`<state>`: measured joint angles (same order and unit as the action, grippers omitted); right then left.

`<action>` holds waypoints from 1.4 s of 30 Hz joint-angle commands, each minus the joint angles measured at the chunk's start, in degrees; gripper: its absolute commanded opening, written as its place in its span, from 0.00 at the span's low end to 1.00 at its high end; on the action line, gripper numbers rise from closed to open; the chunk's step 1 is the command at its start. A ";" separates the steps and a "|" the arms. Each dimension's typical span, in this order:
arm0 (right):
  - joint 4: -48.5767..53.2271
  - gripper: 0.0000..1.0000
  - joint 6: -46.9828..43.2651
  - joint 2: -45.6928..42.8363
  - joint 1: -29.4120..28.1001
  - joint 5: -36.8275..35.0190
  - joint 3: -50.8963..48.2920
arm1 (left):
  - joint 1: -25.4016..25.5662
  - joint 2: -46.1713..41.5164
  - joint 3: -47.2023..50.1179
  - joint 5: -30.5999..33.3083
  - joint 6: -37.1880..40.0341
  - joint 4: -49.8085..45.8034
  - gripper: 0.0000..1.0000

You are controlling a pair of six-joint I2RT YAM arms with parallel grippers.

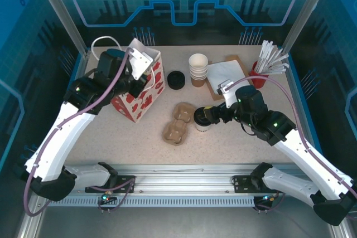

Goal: Pack the takeout coffee

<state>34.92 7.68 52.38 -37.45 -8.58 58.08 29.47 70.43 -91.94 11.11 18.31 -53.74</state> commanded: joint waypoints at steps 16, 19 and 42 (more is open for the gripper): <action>0.66 0.94 1.21 1.05 0.56 1.05 -0.32 | 0.44 0.24 8.08 -2.47 -3.47 6.97 0.00; 0.68 0.95 1.06 1.23 0.56 0.80 -0.03 | 0.67 -0.51 4.51 -1.72 -3.57 5.62 0.00; -0.35 0.95 1.19 3.17 0.54 1.33 -0.43 | 0.74 3.61 6.57 -2.15 -2.04 9.12 0.00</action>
<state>35.11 8.12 55.42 -37.45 -8.32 57.93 30.17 72.93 -86.59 8.64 16.01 -47.05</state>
